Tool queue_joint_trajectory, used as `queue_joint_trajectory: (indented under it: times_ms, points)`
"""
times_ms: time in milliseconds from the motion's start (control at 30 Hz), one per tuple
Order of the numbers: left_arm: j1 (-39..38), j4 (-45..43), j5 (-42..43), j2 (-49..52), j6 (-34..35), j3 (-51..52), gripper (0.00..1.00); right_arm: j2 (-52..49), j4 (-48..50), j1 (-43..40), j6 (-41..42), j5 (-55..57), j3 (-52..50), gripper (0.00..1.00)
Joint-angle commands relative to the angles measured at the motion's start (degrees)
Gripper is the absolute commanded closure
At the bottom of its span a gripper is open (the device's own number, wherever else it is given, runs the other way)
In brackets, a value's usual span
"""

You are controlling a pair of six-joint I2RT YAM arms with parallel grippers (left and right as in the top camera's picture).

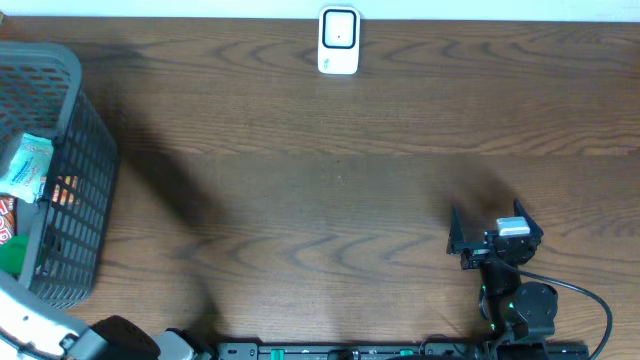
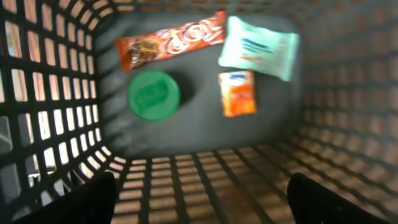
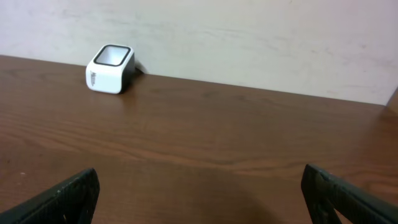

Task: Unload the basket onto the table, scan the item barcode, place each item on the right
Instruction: 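Reach the left gripper into the grey basket toward the green-lidded jar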

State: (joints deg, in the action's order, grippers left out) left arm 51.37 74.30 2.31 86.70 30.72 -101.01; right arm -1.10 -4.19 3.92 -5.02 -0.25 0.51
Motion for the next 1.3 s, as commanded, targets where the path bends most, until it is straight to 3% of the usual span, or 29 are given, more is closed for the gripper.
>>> queue_joint_trajectory:
  times_ms: [0,333,533,700,1267]
  points:
    - [0.94,-3.19,-3.74,-0.46,2.49,7.3,0.12,0.11,-0.09,-0.57,0.68,-0.07,-0.2,0.01]
    - [1.01,-19.74,-11.19,-0.42,2.64,27.71,0.12,0.09,-0.11,-0.57,0.68,-0.09,-0.2,0.01]
    - [1.09,-20.98,-15.02,-0.28,3.04,28.46,0.11,0.09,-0.09,-0.57,0.68,-0.07,-0.2,0.01]
    - [1.81,-21.59,-15.65,2.19,2.97,28.48,0.03,0.09,-0.09,-0.57,0.68,-0.07,-0.2,0.01]
    - [1.97,-26.88,-14.99,13.51,0.44,28.48,0.02,0.09,-0.11,-0.57,0.7,-0.09,-0.2,0.01]
